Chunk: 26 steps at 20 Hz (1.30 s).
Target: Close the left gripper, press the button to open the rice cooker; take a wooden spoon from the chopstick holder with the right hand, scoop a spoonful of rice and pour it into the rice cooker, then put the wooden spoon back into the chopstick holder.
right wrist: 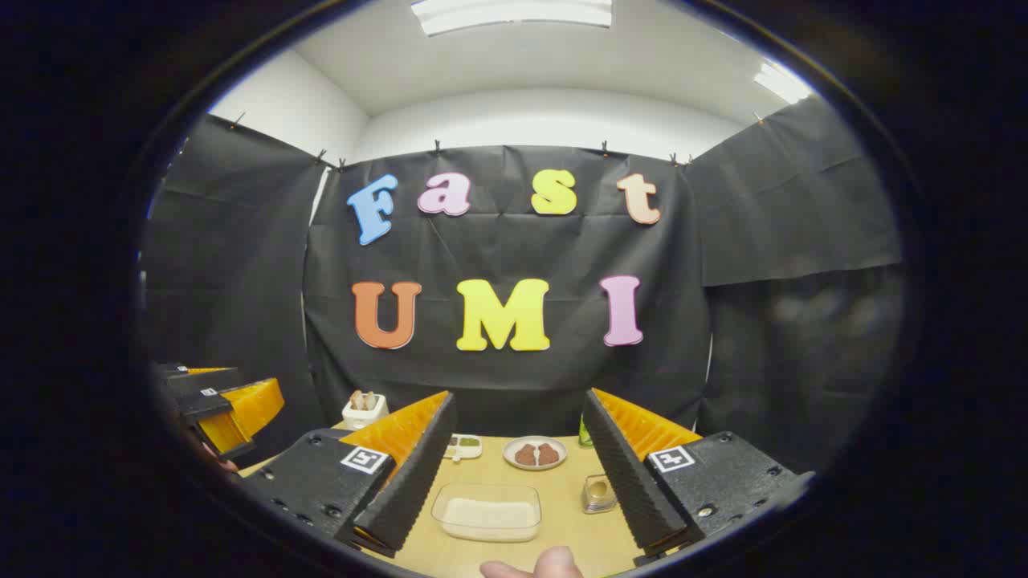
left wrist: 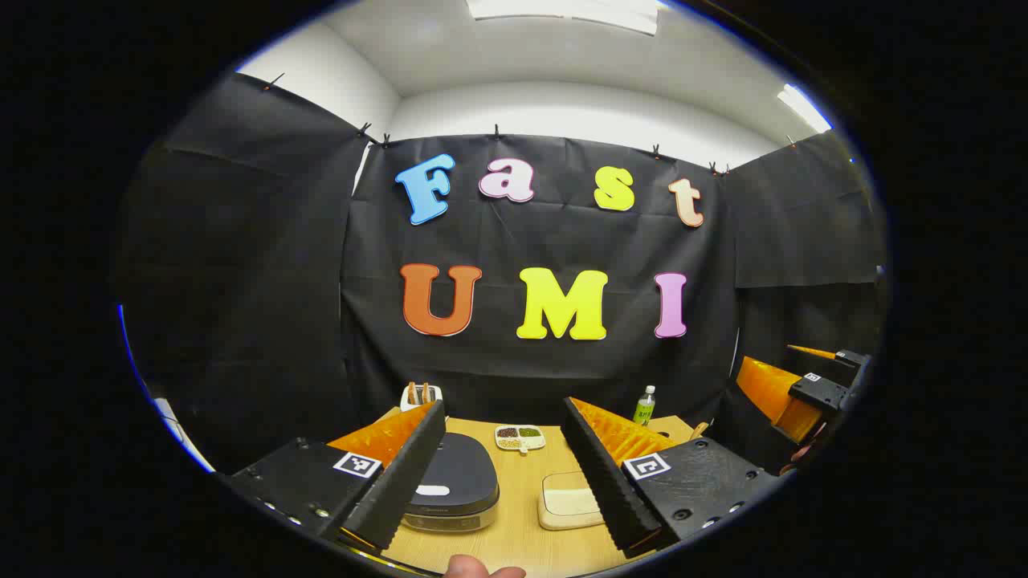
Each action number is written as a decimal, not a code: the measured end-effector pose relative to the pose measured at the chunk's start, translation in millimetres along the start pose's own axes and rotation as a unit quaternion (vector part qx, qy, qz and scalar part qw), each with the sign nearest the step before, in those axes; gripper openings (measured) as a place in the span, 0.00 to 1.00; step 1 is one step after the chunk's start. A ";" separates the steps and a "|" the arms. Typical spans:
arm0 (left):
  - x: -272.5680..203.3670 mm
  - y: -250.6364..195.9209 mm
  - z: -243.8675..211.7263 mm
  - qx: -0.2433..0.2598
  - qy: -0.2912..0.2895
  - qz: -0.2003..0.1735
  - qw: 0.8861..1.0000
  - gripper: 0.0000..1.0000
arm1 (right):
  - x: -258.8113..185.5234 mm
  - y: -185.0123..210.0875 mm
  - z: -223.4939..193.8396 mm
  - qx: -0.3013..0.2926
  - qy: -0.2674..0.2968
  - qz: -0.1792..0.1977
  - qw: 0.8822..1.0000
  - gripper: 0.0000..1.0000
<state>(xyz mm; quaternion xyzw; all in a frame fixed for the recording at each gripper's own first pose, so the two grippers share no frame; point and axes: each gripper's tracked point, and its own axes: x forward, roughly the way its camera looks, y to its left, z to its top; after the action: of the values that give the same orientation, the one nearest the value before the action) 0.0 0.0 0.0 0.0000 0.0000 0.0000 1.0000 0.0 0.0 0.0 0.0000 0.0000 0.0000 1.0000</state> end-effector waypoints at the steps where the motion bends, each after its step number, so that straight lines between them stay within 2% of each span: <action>1: -1.8 2.7 -0.8 0.002 0.001 0.005 1.000 0.94 | 0.6 1.5 -0.1 0.000 0.000 0.003 1.000 0.99; 7: -4.8 11.6 -9.0 -0.004 0.013 0.018 1.000 0.94 | 1.0 10.7 -3.3 0.000 0.001 0.014 1.000 1.00; 18: -10.4 19.1 -21.6 -0.012 0.034 0.027 0.999 0.94 | 8.9 -2.7 -2.1 0.010 0.001 -0.009 1.000 1.00; 26: -8.7 36.7 -48.7 -0.016 0.080 0.055 0.995 0.94 | 23.3 -7.8 -14.6 0.010 0.010 -0.012 1.000 1.00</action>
<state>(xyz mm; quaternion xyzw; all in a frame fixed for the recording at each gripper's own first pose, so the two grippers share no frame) -8.7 36.7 -48.7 -0.0162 0.0804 0.0548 0.9951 23.3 -7.8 -14.6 0.0098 0.0103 -0.0125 0.9998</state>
